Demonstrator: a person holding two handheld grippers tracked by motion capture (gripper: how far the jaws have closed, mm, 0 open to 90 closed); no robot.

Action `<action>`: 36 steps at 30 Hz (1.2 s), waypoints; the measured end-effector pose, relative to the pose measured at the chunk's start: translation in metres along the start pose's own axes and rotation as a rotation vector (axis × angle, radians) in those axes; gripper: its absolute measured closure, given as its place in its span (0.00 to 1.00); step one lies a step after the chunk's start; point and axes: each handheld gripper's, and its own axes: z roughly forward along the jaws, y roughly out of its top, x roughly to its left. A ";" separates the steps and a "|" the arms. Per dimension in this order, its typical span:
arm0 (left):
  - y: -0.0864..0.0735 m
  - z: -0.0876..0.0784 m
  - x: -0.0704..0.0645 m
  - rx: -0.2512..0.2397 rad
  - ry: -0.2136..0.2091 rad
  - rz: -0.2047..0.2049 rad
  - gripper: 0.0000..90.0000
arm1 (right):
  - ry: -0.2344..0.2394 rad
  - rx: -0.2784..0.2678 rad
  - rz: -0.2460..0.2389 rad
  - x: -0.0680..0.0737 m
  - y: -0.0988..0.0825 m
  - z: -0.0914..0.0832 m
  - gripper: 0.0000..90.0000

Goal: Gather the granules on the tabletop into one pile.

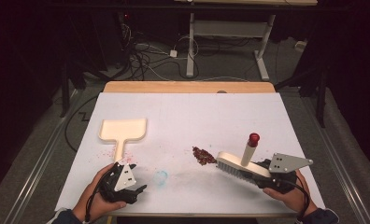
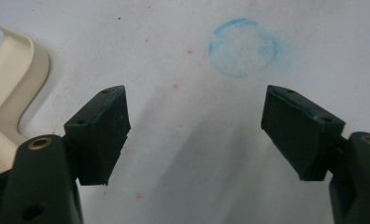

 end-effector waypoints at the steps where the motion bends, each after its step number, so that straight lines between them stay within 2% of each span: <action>1: 0.000 0.000 0.000 0.001 0.001 0.002 0.25 | -0.001 0.015 -0.002 0.001 -0.002 0.001 0.75; 3: 0.001 0.001 -0.001 0.000 0.000 0.004 0.25 | -0.015 0.050 0.000 0.003 -0.004 0.006 0.75; 5: 0.002 0.001 -0.001 -0.001 -0.001 0.007 0.25 | -0.028 0.060 -0.006 0.004 -0.004 0.012 0.75; 9: 0.002 0.003 -0.001 0.007 -0.006 0.009 0.25 | -0.044 0.039 0.021 0.000 -0.002 0.024 0.75; 12: 0.002 0.003 -0.001 0.005 -0.007 0.009 0.25 | -0.068 0.029 0.023 -0.001 0.002 0.034 0.75; 16: 0.001 0.002 -0.001 0.003 -0.004 0.004 0.25 | -0.063 0.001 0.029 -0.003 0.007 0.036 0.75; 20: 0.000 0.000 0.000 0.004 0.004 -0.001 0.25 | -0.052 -0.011 0.042 -0.003 0.010 0.027 0.75; 24: -0.001 -0.004 0.002 -0.009 0.026 -0.006 0.25 | -0.045 0.006 0.061 -0.003 0.008 0.014 0.75; 31: -0.003 -0.009 0.005 -0.021 0.049 -0.026 0.25 | -0.053 0.057 0.103 0.000 0.014 -0.021 0.75; 36: -0.003 -0.010 0.006 -0.021 0.051 -0.035 0.25 | -0.062 0.144 0.125 0.003 0.010 -0.041 0.75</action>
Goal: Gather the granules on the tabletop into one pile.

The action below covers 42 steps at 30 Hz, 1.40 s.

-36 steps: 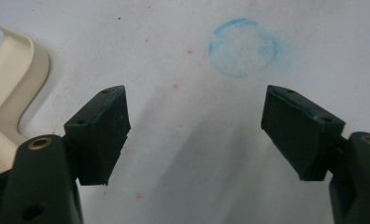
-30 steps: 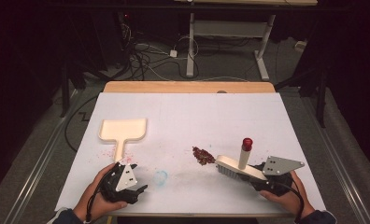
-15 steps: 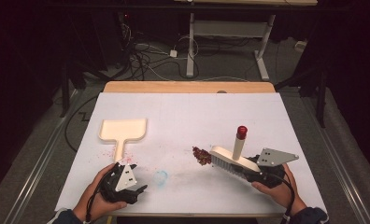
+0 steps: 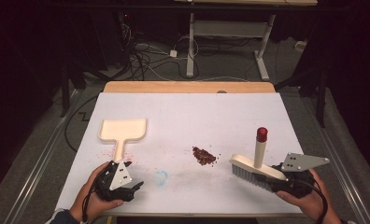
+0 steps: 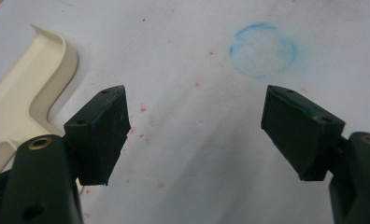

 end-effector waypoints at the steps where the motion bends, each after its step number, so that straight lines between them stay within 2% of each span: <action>1: 0.000 0.000 0.000 -0.001 0.000 0.000 0.25 | -0.001 0.018 0.006 0.000 -0.002 -0.002 0.75; 6: 0.002 0.001 -0.001 0.007 -0.002 0.006 0.25 | 0.030 0.082 0.049 -0.005 -0.012 -0.005 0.75; 10: 0.003 0.004 -0.001 0.011 -0.010 0.005 0.25 | 0.045 0.096 0.065 -0.015 -0.015 0.001 0.75; 13: 0.003 0.005 -0.002 0.016 -0.012 0.019 0.25 | 0.029 0.098 0.032 -0.029 -0.015 0.009 0.75; 17: 0.003 0.007 -0.002 0.020 -0.020 0.018 0.25 | 0.069 0.113 0.030 -0.053 -0.014 0.018 0.73; 20: 0.003 0.009 -0.002 0.026 -0.025 0.017 0.25 | 0.068 0.128 0.011 -0.067 -0.011 0.024 0.69; 22: 0.002 0.010 -0.003 0.034 -0.036 0.013 0.25 | 0.035 0.132 -0.014 -0.075 -0.008 0.027 0.63; 25: 0.003 0.011 -0.004 0.041 -0.042 0.024 0.25 | 0.008 0.128 -0.017 -0.088 -0.007 0.035 0.54; 27: 0.003 0.012 -0.005 0.043 -0.044 0.024 0.25 | -0.038 0.100 -0.007 -0.095 -0.006 0.038 0.48; 29: 0.003 0.013 -0.005 0.041 -0.046 0.023 0.25 | -0.084 0.072 0.030 -0.105 -0.006 0.037 0.53; 30: 0.003 0.013 -0.004 0.042 -0.047 0.021 0.25 | -0.129 0.058 0.040 -0.108 -0.005 0.038 0.52; 33: 0.004 0.013 -0.005 0.042 -0.048 0.023 0.25 | -0.215 0.052 0.103 -0.118 -0.006 0.042 0.57; 36: 0.003 0.014 -0.005 0.045 -0.050 0.023 0.26 | -0.325 0.130 0.162 -0.125 -0.010 0.053 0.63; 40: 0.003 0.014 -0.005 0.045 -0.050 0.026 0.25 | -0.404 0.184 0.224 -0.133 -0.018 0.066 0.66; 42: 0.003 0.014 -0.005 0.045 -0.051 0.027 0.26 | -0.411 0.187 0.254 -0.137 -0.021 0.069 0.65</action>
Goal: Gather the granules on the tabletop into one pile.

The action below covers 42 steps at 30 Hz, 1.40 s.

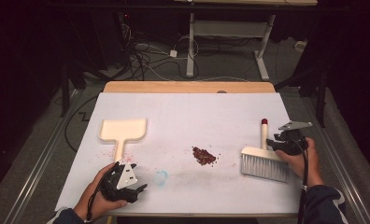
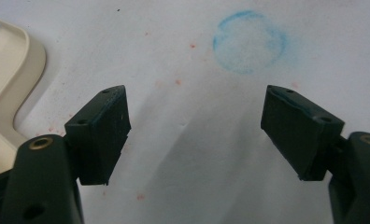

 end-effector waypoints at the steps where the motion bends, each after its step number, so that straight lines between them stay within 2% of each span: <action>1: 0.000 0.000 0.000 0.001 0.000 0.001 0.25 | 0.004 -0.007 0.012 -0.001 -0.001 0.002 0.65; 3: 0.000 0.000 0.000 0.000 0.001 0.002 0.25 | 0.009 -0.004 0.025 -0.002 -0.001 0.005 0.64; 7: 0.000 0.000 0.000 -0.001 0.002 0.003 0.26 | -0.013 0.013 0.016 0.000 -0.001 0.009 0.61; 18: 0.000 -0.003 0.001 -0.010 0.016 0.002 0.25 | -0.029 -0.022 0.042 0.000 -0.001 0.008 0.56; 24: 0.000 -0.005 0.004 -0.018 0.028 0.000 0.25 | -0.039 -0.112 0.064 0.003 0.006 -0.007 0.51; 28: 0.000 -0.005 0.004 -0.018 0.034 0.003 0.25 | -0.042 -0.190 0.071 0.010 0.014 -0.017 0.45; 31: -0.001 -0.005 0.004 -0.020 0.034 -0.004 0.25 | -0.026 -0.252 0.069 0.018 0.020 -0.026 0.42; 34: -0.001 -0.005 0.004 -0.021 0.036 -0.005 0.25 | -0.035 -0.294 0.069 0.027 0.026 -0.035 0.39; 38: -0.001 -0.005 0.003 -0.017 0.025 -0.008 0.25 | -0.021 -0.348 0.066 0.036 0.030 -0.046 0.35; 42: 0.000 -0.005 0.002 -0.020 0.028 0.000 0.25 | -0.025 -0.377 0.066 0.043 0.031 -0.052 0.33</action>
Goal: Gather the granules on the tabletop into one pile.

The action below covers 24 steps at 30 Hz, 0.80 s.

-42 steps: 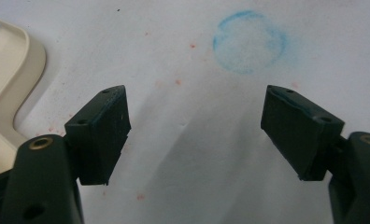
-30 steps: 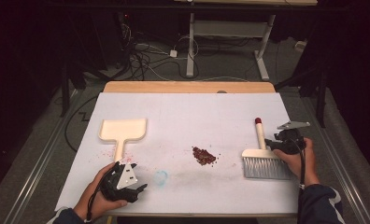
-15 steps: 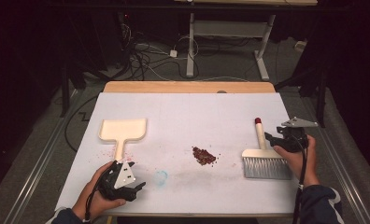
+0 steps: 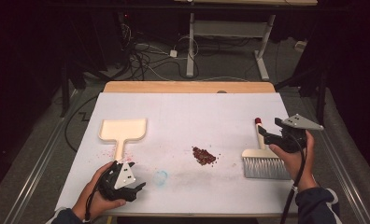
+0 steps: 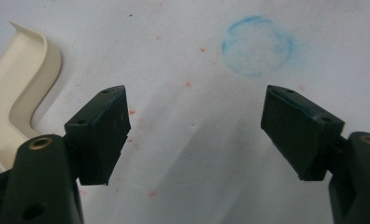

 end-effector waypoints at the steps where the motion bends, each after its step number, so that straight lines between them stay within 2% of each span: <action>1: 0.000 0.000 0.000 0.003 -0.005 -0.006 0.25 | 0.005 -0.007 0.001 0.001 0.000 -0.001 0.32; 8: 0.000 -0.001 0.000 0.001 -0.005 -0.005 0.25 | 0.014 -0.015 -0.014 0.010 -0.003 -0.010 0.28; 12: 0.000 -0.001 -0.001 0.002 -0.007 -0.002 0.25 | 0.000 -0.022 -0.031 0.015 -0.007 -0.016 0.27; 20: 0.000 -0.001 -0.002 0.002 -0.008 -0.002 0.25 | 0.039 -0.051 -0.073 0.025 -0.016 -0.030 0.27; 24: 0.000 -0.001 -0.002 0.001 -0.007 -0.004 0.25 | 0.047 -0.048 -0.104 0.030 -0.021 -0.036 0.27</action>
